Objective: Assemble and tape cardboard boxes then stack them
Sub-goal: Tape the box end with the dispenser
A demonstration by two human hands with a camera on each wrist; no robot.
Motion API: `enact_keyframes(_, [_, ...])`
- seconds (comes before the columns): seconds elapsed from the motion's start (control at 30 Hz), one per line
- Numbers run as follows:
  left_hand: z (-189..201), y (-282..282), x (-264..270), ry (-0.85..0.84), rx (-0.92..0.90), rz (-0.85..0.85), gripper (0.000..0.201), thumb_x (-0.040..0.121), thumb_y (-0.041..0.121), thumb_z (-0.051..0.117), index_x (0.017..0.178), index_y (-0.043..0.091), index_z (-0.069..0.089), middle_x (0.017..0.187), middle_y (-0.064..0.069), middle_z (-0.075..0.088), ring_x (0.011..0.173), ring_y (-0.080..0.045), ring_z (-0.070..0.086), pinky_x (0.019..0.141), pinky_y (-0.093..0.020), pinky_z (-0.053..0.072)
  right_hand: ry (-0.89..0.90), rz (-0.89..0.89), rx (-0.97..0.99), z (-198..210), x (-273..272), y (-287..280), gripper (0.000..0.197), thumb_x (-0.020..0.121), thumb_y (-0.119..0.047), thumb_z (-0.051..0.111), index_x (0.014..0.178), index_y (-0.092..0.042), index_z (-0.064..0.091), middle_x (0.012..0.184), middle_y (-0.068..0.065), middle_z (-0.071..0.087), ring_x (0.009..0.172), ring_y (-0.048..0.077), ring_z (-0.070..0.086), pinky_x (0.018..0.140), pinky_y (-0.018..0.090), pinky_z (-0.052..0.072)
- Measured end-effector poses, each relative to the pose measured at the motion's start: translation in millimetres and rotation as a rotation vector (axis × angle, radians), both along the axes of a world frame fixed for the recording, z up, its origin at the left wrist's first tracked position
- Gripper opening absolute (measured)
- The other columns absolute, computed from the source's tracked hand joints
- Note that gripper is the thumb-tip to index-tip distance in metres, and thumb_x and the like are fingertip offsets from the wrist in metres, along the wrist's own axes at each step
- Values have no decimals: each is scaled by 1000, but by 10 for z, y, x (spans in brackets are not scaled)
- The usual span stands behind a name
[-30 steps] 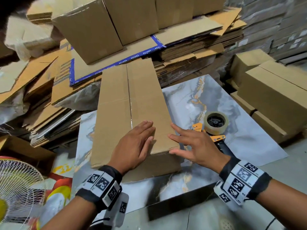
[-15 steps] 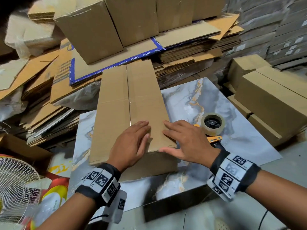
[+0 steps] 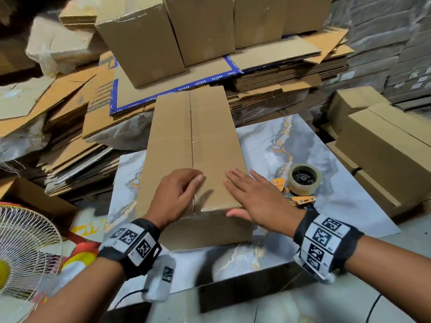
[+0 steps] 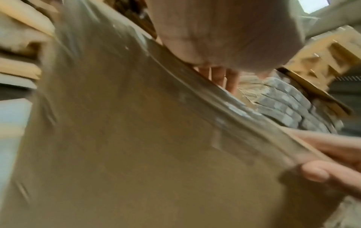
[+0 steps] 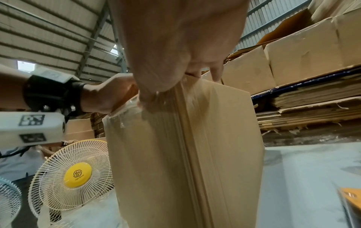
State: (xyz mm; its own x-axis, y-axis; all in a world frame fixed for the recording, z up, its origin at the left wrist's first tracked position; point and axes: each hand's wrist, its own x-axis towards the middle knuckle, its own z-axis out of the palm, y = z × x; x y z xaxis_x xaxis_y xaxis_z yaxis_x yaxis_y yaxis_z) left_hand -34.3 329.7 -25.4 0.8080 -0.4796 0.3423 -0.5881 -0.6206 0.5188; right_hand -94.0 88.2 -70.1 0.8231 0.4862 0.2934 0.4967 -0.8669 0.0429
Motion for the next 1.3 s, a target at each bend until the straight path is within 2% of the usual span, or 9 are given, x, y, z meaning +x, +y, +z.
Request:
enact_keyframes(0.07, [-15, 176, 10, -38, 215, -183, 61, 99, 56, 40, 130, 12, 66, 138, -4, 63, 128, -14, 53, 107, -17, 33, 48, 9, -53, 74, -30, -21, 88, 89, -73, 31, 141, -6, 55, 151, 15, 50, 141, 28, 46, 109, 56, 44])
enact_keyframes(0.17, [-122, 366, 16, -139, 496, -273, 75, 100, 65, 31, 151, 11, 46, 160, -7, 37, 149, -23, 33, 122, -36, 22, 105, -19, -14, 264, -43, 67, 97, 92, -78, 14, 140, -6, 57, 150, 15, 51, 142, 28, 46, 119, 53, 30])
enact_keyframes(0.33, [-139, 308, -26, -244, 614, -251, 83, 100, 69, 25, 149, 5, 46, 158, -16, 39, 146, -34, 38, 116, -49, 30, 85, 102, 31, 162, 132, 256, 87, 102, -64, 9, 134, -3, 62, 142, 19, 57, 133, 33, 55, 109, 47, 43])
enact_keyframes(0.47, [-182, 292, -28, -286, 642, -248, 88, 99, 72, 25, 147, 3, 47, 156, -18, 41, 144, -36, 41, 114, -52, 34, 51, 130, -73, 71, 181, 257, 79, 96, -62, 31, 133, 1, 62, 141, 23, 57, 131, 36, 56, 105, 50, 50])
enact_keyframes(0.57, [-208, 312, -12, -281, 701, -269, 92, 97, 74, 26, 151, 1, 41, 158, -20, 38, 146, -37, 37, 116, -53, 36, 106, 171, -93, 125, 151, 213, 80, 94, -59, 48, 146, 2, 46, 154, 24, 41, 144, 37, 40, 115, 50, 38])
enact_keyframes(0.73, [-187, 330, -43, -246, 741, -272, 96, 96, 76, 21, 158, 3, 25, 165, -18, 21, 154, -33, 20, 124, -48, 23, 275, 129, -73, 254, 93, 179, 87, 96, -66, 14, 160, -7, 20, 168, 14, 13, 156, 26, 10, 127, 42, 11])
enact_keyframes(0.93, [-153, 300, -63, -217, 712, -252, 91, 99, 71, 12, 156, 3, 31, 163, -19, 27, 152, -35, 25, 122, -51, 26, 283, 160, -185, 286, 119, 157, 94, 94, -55, 57, 160, -3, 15, 168, 18, 9, 156, 31, 8, 126, 47, 13])
enact_keyframes(1.1, [-182, 287, -63, -215, 694, -242, 98, 94, 77, 16, 153, 2, 37, 161, -19, 33, 149, -35, 32, 120, -50, 30, 349, 133, -113, 327, 84, 181, 89, 94, -67, 6, 161, -9, 13, 169, 12, 6, 157, 24, 4, 127, 41, 7])
enact_keyframes(1.3, [-223, 269, -33, -208, 749, -221, 114, 78, 85, 34, 155, 2, 31, 162, -18, 29, 151, -35, 27, 122, -47, 24, 328, 157, -159, 285, 138, 167, 86, 97, -63, 23, 160, -5, 15, 168, 17, 8, 156, 30, 8, 126, 46, 13])
